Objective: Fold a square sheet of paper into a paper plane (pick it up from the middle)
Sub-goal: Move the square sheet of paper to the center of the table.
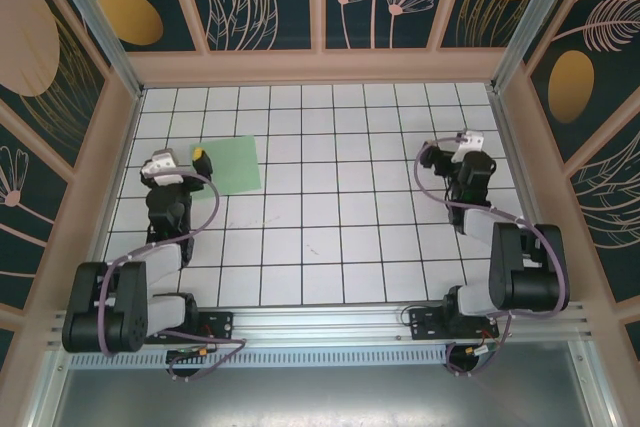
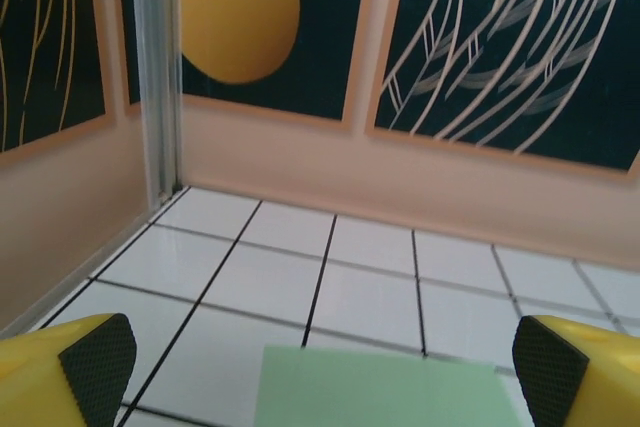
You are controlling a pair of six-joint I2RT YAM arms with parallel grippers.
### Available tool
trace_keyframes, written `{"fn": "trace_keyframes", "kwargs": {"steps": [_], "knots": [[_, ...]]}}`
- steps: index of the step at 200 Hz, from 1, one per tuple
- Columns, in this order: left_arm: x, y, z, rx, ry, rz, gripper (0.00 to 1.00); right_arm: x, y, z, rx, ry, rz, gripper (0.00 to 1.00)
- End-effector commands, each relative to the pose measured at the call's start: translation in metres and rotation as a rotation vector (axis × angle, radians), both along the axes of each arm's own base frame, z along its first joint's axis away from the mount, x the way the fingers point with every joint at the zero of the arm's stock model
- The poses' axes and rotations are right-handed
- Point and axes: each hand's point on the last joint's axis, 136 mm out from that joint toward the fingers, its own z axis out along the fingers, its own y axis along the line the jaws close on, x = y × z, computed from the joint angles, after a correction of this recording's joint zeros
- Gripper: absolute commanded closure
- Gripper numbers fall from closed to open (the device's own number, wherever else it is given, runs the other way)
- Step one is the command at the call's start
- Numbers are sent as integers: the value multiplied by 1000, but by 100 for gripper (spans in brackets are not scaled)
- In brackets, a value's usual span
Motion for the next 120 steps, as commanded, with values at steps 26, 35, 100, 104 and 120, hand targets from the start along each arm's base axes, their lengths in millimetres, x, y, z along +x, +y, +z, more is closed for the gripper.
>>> {"fn": "trace_keyframes", "kwargs": {"steps": [26,35,100,104,120], "knots": [[28,-35,-8,-341,225,-177,2,-16,65,-2,396,307,248,1],[38,-46,-21,-395,305,-224,2,-19,81,-5,454,358,311,1],[66,-77,-128,-455,841,-190,2,-32,140,-20,371,491,390,1],[66,-80,-132,-452,861,-190,2,-32,142,-20,372,492,394,1],[64,-86,-148,-439,928,-170,2,-34,148,-20,373,489,402,1]]}}
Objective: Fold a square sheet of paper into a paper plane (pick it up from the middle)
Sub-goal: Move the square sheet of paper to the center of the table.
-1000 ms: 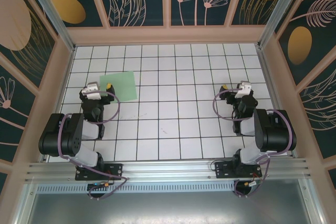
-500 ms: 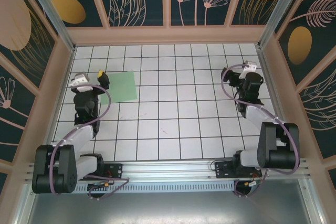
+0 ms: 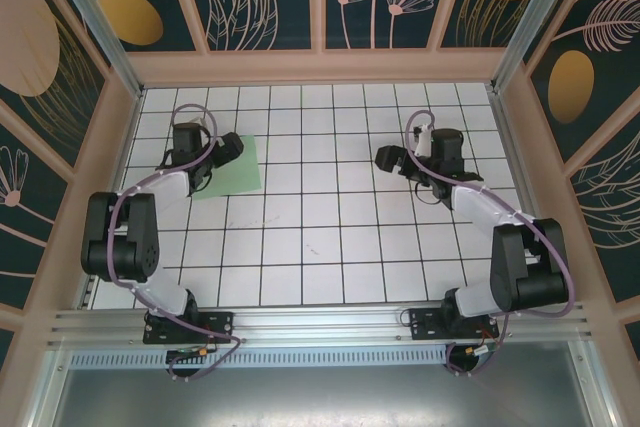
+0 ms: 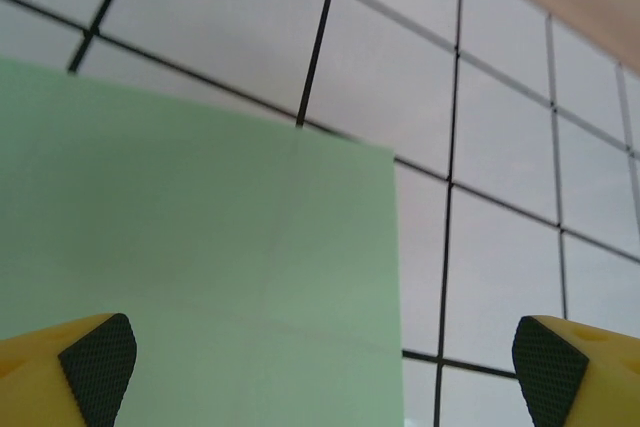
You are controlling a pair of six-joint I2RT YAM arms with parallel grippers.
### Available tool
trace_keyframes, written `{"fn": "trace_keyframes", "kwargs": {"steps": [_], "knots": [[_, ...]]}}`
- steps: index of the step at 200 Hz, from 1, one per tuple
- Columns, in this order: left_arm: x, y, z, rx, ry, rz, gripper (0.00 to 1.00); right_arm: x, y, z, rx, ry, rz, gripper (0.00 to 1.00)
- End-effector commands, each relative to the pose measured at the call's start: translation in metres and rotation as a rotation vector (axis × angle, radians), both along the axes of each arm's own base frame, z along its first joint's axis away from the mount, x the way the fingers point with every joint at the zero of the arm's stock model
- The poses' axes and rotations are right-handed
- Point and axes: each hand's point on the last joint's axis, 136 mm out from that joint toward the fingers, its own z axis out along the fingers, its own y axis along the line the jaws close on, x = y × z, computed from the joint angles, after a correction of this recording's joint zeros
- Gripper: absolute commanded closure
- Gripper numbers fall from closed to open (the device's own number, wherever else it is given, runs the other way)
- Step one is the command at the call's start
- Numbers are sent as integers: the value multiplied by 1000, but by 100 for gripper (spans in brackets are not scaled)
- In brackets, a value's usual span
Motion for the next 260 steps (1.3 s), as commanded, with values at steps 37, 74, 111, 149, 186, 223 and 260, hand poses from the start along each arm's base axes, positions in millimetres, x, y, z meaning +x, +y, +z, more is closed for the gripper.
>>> {"fn": "trace_keyframes", "kwargs": {"steps": [37,74,111,149,186,223,260], "knots": [[-21,-18,-56,34,284,7,2,-1,11,-2,2,41,-12,1],[-33,-45,-70,1,334,-48,2,-4,8,-13,-18,74,-31,1],[-48,-90,-68,-52,344,-138,1,-5,2,-20,-48,89,-60,1],[-78,-157,-68,-102,367,-251,1,-5,-17,-33,-110,124,-152,1],[-110,-223,-70,-165,396,-306,2,-8,-49,-43,-196,176,-321,1],[-128,-293,-48,-293,361,-347,1,-16,-66,-36,-179,170,-398,1],[-138,-331,-26,-423,321,-370,2,-23,-57,-23,-91,179,-327,1]]}}
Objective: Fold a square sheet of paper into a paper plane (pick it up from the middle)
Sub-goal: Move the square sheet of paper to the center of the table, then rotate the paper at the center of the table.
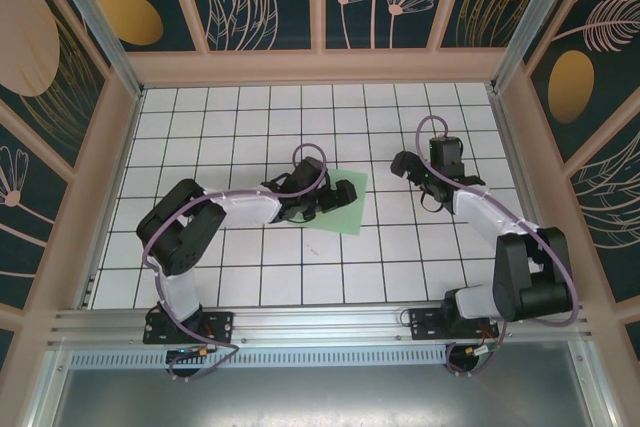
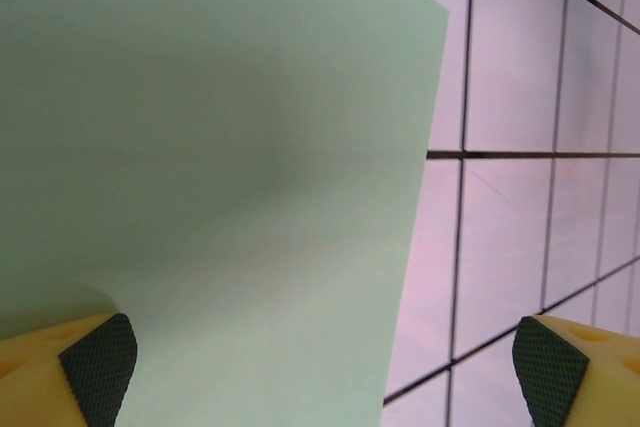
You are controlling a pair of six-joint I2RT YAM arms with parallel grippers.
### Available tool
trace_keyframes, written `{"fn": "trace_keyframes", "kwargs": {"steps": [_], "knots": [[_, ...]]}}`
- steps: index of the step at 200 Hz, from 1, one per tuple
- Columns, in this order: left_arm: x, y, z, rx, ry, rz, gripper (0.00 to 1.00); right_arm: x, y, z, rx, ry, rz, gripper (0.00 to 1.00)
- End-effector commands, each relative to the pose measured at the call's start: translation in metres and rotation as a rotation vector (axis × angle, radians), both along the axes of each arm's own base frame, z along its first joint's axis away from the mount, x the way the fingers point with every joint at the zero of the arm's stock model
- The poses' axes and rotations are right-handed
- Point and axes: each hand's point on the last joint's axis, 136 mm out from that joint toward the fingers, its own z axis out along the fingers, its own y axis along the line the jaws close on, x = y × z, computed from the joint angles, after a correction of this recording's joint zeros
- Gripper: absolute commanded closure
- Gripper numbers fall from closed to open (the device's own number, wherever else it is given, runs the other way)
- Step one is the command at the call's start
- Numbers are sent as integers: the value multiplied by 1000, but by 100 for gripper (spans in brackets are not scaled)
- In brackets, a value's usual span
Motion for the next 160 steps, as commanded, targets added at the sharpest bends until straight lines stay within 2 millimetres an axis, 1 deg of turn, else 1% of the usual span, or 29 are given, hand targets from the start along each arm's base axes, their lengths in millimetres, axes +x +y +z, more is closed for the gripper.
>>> {"fn": "trace_keyframes", "kwargs": {"steps": [1,13,26,40,43,45,58,60,62,75,90,117,126,142,160], "knots": [[-1,-25,14,-120,33,41,2,-9,5,8,65,12,28,1],[1,-27,28,-146,5,42,1,-12,14,12,97,16,70,1],[8,-22,47,-145,-54,64,1,-14,25,18,151,11,112,3],[18,-3,68,-110,-145,138,1,-17,40,23,218,6,156,7],[19,2,68,-90,-159,159,1,-17,43,24,231,6,164,8],[21,6,76,-93,-179,173,1,-17,45,25,238,7,168,8],[30,32,97,-34,-268,255,1,-20,60,27,268,15,210,11],[28,39,91,-9,-269,265,1,-21,63,27,269,18,217,12],[28,44,91,7,-275,274,1,-21,65,27,268,22,220,12],[32,72,98,89,-330,327,1,-23,81,24,243,56,249,15],[36,104,100,164,-353,378,2,-26,100,19,183,99,285,16],[38,159,96,207,-361,485,2,-30,135,4,36,183,332,18],[36,177,94,213,-362,523,2,-29,143,-2,-15,208,328,18],[30,197,93,211,-378,570,1,-31,166,-11,-91,245,353,19],[27,209,95,213,-409,581,1,-30,175,-29,-174,317,325,19]]}}
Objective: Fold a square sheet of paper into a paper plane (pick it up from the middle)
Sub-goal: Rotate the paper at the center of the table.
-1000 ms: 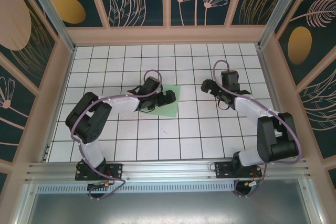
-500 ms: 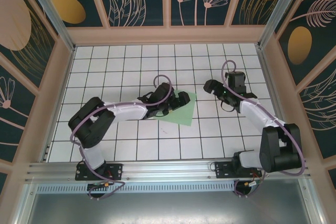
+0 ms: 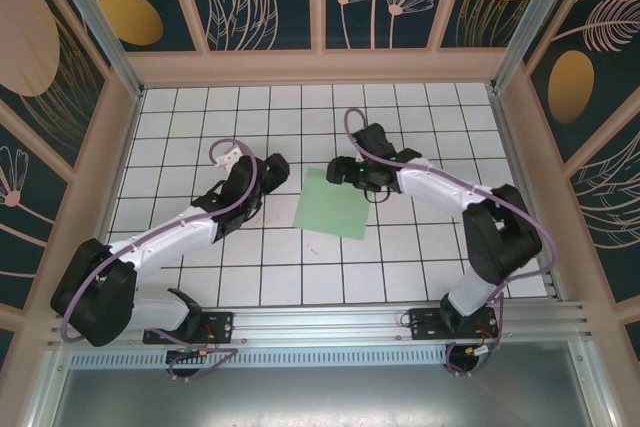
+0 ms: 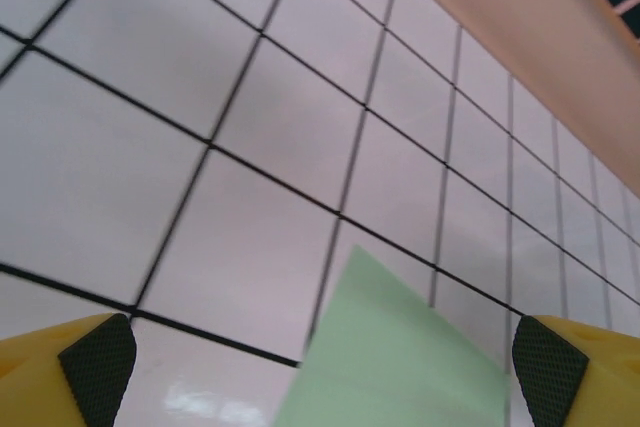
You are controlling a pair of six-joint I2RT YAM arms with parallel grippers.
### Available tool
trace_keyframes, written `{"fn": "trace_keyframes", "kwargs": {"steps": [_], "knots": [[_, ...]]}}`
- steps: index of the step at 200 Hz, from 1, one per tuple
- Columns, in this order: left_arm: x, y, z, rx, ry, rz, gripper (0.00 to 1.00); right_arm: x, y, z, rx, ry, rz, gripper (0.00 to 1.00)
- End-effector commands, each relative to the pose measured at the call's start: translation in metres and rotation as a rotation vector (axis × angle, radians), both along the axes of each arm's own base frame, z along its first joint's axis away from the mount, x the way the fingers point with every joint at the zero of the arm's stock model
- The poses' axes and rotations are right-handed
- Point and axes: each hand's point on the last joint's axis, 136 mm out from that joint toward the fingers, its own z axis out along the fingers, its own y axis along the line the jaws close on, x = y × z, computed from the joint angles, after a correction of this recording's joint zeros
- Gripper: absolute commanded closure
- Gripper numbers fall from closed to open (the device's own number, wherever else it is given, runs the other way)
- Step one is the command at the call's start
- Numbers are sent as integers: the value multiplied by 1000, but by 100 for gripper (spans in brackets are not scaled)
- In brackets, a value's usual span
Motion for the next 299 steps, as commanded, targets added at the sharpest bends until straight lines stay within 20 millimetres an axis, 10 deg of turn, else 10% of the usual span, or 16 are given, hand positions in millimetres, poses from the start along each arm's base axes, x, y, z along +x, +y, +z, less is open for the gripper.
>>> {"fn": "trace_keyframes", "kwargs": {"steps": [1,58,160,232,299], "knots": [[-5,20,5,51,-47,29,1,-6,-7,-26,-197,85,-62,19],[-8,27,-1,97,-31,18,1,-31,48,-57,-113,196,69,23],[-3,12,-1,86,-16,-48,1,-82,-5,-79,-282,243,184,22],[-4,6,-6,76,-3,-79,1,-47,-51,-76,-401,185,233,22],[-4,13,-6,126,-13,-68,1,-14,-25,-46,-358,211,-90,12]]}}
